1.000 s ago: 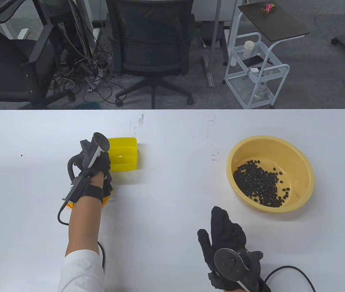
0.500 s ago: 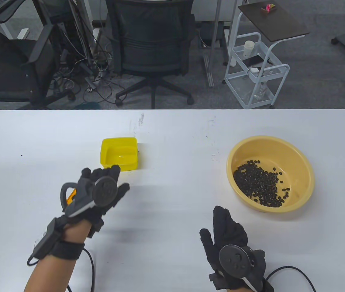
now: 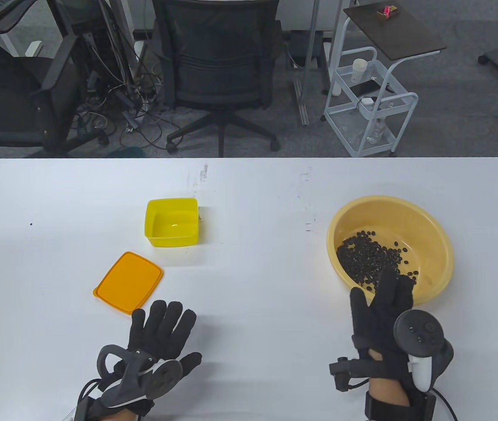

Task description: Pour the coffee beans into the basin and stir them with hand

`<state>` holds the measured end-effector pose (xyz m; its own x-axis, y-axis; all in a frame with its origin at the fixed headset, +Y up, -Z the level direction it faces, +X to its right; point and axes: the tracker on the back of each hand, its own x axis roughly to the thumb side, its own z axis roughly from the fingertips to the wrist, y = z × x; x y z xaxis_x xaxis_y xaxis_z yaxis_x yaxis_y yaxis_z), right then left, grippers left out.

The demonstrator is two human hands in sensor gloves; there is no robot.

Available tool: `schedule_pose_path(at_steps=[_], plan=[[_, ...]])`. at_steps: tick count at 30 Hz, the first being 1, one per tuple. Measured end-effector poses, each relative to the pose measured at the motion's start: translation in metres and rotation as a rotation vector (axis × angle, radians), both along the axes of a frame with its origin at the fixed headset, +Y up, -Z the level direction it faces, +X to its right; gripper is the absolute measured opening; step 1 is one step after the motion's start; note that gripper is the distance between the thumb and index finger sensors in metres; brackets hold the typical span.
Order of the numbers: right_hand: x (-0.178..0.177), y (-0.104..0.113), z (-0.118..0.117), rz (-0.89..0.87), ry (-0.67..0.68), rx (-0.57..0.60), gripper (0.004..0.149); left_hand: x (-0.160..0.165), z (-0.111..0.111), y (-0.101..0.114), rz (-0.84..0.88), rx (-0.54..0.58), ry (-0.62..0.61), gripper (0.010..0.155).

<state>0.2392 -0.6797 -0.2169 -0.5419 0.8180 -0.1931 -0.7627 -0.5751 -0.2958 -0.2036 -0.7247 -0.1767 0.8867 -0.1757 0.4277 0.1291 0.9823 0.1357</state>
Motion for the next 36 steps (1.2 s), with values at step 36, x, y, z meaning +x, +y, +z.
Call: schedule_pose_path(at_steps=[36], plan=[[0.001, -0.030, -0.024, -0.152, -0.054, -0.129, 0.065, -0.026, -0.006, 0.008, 0.152, -0.034, 0.049, 0.076]])
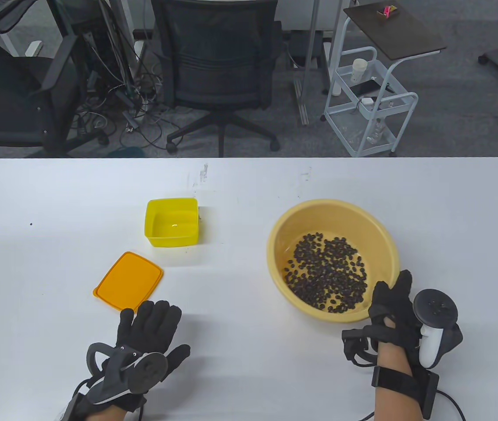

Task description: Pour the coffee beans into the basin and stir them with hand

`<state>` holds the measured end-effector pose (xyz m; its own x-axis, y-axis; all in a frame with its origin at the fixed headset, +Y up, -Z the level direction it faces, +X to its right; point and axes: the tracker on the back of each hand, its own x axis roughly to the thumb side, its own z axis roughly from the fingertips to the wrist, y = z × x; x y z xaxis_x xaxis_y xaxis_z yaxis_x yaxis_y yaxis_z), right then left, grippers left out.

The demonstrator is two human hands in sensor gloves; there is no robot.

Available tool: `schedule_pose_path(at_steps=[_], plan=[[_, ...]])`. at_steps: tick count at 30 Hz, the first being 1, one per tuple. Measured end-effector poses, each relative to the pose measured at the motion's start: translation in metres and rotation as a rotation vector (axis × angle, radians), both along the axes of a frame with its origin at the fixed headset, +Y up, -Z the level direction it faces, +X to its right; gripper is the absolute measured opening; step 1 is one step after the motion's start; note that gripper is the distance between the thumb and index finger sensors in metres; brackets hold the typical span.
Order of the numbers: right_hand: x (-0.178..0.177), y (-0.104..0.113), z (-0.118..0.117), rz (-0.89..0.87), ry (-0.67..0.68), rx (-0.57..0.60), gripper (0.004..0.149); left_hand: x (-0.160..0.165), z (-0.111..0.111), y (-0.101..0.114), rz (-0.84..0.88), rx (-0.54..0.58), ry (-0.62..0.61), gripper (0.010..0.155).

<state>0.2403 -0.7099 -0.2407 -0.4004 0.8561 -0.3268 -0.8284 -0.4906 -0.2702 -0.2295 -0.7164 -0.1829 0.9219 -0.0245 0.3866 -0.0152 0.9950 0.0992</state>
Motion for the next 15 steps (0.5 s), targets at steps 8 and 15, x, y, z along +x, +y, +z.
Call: schedule_pose_path(at_steps=[8, 15], plan=[[-0.058, -0.008, 0.019, -0.025, 0.298, -0.030, 0.064, -0.007, -0.002, 0.002, 0.019, 0.002, 0.040, 0.074], [-0.077, -0.022, 0.026, 0.017, 0.375, -0.037, 0.063, -0.011, -0.004, 0.000, 0.020, -0.017, 0.054, 0.075]])
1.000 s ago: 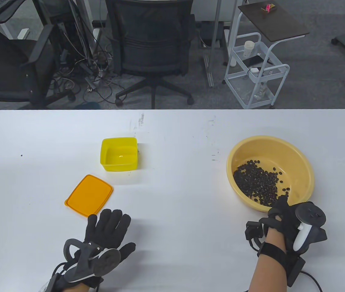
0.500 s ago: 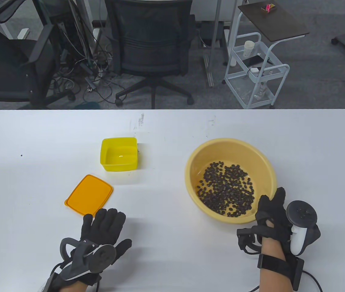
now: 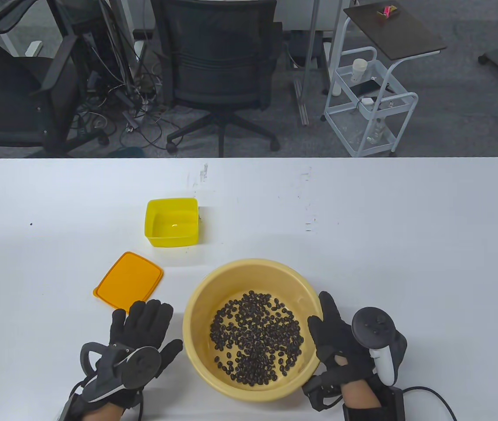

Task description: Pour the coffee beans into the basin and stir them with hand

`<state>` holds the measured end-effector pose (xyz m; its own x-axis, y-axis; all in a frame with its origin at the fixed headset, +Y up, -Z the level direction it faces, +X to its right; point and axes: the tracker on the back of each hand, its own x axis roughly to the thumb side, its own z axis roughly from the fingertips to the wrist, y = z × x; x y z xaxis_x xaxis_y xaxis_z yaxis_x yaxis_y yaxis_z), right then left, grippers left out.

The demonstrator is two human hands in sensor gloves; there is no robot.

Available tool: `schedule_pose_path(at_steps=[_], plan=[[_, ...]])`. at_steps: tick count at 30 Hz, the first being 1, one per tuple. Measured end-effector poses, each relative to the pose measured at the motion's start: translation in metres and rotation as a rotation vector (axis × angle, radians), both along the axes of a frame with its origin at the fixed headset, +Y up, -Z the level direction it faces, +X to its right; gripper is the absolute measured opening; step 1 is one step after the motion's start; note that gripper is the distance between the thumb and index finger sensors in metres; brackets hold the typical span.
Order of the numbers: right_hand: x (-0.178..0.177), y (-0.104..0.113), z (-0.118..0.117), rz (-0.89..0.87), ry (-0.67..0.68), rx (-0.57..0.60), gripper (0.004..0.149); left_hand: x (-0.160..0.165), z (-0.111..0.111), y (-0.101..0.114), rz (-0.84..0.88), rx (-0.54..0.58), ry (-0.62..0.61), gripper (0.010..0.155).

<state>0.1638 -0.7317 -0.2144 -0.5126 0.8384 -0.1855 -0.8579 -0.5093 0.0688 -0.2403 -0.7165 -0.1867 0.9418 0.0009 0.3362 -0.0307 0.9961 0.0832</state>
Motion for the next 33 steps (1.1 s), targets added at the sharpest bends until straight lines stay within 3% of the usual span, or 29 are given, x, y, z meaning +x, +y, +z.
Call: schedule_pose_path(at_steps=[24, 28, 31, 33], plan=[[0.007, -0.019, -0.001, -0.039, 0.047, -0.036, 0.064, -0.007, -0.004, 0.001, -0.015, -0.027, 0.067, 0.074], [0.008, -0.020, -0.001, -0.043, 0.051, -0.037, 0.064, -0.010, 0.003, 0.014, 0.014, 0.054, 0.092, 0.074], [0.008, -0.020, -0.001, -0.042, 0.056, -0.031, 0.064, 0.004, 0.014, 0.031, 0.095, 0.141, -0.004, 0.072], [0.008, -0.021, 0.000, -0.039, 0.055, -0.028, 0.064, 0.024, 0.019, 0.045, 0.110, 0.131, -0.085, 0.070]])
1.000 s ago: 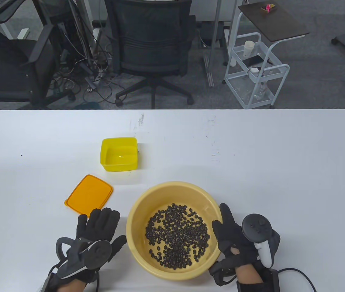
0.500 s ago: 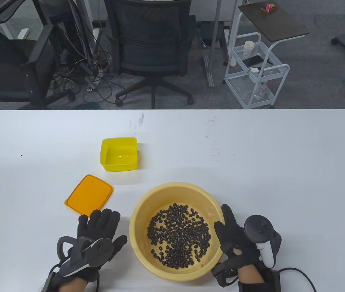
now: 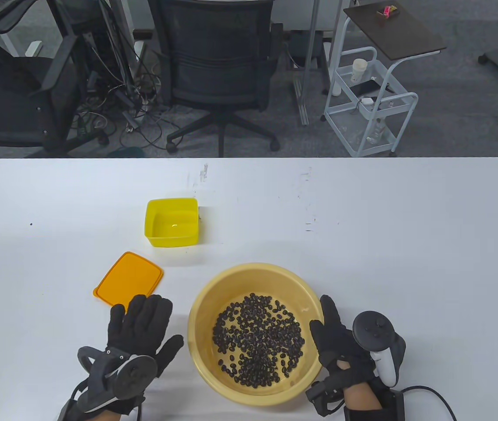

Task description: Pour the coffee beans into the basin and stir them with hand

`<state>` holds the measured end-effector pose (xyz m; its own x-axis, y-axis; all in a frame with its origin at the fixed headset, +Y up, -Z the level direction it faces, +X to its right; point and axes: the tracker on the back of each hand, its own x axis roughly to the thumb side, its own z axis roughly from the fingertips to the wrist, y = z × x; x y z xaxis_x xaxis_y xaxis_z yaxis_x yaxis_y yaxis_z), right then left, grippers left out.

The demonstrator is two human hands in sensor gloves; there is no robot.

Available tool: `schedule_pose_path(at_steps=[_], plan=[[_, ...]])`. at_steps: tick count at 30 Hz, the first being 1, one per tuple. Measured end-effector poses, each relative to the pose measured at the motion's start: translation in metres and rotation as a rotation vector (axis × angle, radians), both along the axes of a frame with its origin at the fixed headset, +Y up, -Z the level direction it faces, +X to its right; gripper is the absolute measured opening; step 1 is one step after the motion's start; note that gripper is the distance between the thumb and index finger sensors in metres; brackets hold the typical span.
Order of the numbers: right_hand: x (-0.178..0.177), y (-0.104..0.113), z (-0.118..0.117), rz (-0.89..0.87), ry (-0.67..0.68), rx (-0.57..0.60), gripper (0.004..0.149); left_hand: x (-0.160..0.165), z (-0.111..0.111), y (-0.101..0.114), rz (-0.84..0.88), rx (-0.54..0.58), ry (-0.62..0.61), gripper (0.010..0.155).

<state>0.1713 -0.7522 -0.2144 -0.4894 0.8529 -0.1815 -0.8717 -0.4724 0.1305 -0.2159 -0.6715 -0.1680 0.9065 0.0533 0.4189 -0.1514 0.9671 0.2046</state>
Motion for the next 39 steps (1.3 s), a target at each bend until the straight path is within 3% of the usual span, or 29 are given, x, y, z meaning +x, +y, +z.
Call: schedule_pose_path(at_steps=[3, 5, 12, 17, 23, 26, 29, 33, 36, 39], plan=[[0.000, -0.001, 0.000, 0.003, 0.001, 0.003, 0.064, 0.037, -0.003, 0.011, -0.066, -0.129, -0.079, 0.064], [0.000, -0.001, 0.000, -0.002, 0.006, 0.003, 0.064, 0.065, -0.011, 0.012, -0.198, -0.209, -0.123, 0.060], [-0.001, -0.001, 0.001, 0.005, 0.005, 0.012, 0.064, 0.142, -0.045, -0.014, -0.798, -0.468, -0.195, 0.056], [-0.002, -0.001, 0.002, 0.012, -0.001, 0.014, 0.064, 0.172, -0.064, -0.044, -1.020, -0.860, -0.175, 0.055], [-0.003, -0.002, 0.002, 0.017, 0.001, 0.016, 0.064, 0.192, -0.079, -0.074, -0.881, -1.214, -0.270, 0.055], [-0.004, -0.002, 0.002, 0.025, 0.000, 0.018, 0.064, 0.205, -0.087, -0.081, -0.617, -1.383, -0.399, 0.057], [-0.004, -0.002, 0.002, 0.023, 0.001, 0.017, 0.064, 0.214, -0.095, -0.084, -0.398, -1.452, -0.439, 0.059], [-0.004, -0.002, 0.002, 0.021, 0.002, 0.016, 0.064, 0.219, -0.117, -0.083, -0.158, -1.406, -0.441, 0.062], [-0.004, -0.002, 0.002, 0.012, 0.004, 0.014, 0.064, 0.216, -0.130, -0.080, -0.037, -1.241, -0.393, 0.061], [-0.004, -0.002, 0.003, 0.017, 0.003, 0.016, 0.065, 0.212, -0.135, -0.074, -0.101, -1.026, -0.359, 0.059]])
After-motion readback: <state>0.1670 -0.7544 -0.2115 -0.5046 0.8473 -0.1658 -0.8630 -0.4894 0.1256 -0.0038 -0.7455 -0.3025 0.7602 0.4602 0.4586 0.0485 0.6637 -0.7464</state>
